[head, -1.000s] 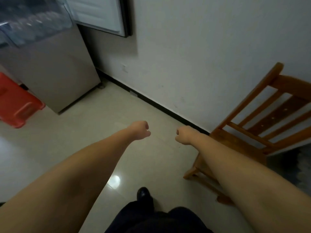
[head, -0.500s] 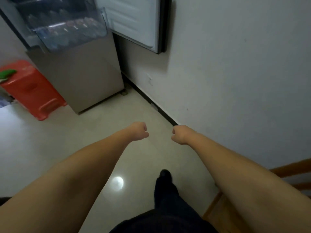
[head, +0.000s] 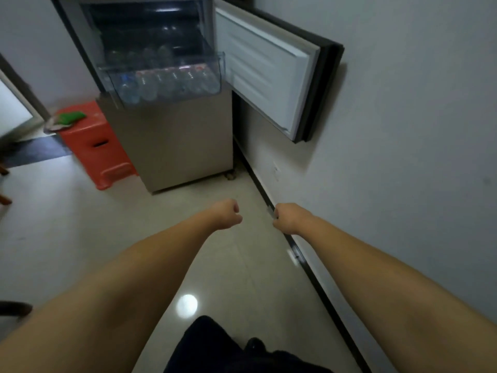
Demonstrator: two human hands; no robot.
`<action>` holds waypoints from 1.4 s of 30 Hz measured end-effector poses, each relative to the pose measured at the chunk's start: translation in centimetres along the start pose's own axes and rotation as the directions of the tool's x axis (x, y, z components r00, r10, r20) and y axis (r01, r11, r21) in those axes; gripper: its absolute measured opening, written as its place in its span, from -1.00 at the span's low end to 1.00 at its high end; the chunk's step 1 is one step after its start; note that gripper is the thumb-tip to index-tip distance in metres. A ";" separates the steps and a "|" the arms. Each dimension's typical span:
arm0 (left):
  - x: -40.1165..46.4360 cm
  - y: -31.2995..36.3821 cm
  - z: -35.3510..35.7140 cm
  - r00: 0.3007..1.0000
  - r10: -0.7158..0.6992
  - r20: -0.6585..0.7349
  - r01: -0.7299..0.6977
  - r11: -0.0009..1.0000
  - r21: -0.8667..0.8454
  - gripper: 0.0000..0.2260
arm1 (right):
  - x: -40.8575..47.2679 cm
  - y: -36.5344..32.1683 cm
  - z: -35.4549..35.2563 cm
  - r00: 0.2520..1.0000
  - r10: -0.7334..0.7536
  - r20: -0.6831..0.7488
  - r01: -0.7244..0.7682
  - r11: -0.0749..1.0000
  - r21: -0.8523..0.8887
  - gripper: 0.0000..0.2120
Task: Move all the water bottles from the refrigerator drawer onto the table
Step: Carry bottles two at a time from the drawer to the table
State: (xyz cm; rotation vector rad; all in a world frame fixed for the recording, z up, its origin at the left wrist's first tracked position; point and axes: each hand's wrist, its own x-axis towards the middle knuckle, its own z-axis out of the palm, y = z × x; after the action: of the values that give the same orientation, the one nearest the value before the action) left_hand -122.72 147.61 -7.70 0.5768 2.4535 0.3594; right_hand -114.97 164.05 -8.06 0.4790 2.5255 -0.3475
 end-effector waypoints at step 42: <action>45.4 -12.7 -45.3 0.841 -0.166 -0.515 -0.041 0.930 -0.366 -0.82 | 50.5 -25.0 -41.3 0.759 -0.364 -0.540 0.436 0.900 0.006 -0.72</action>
State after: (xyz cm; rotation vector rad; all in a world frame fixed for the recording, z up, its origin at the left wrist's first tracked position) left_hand -187.24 152.79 1.52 0.2464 2.8158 1.0504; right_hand -183.97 168.70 1.57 0.0610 3.1672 -0.6182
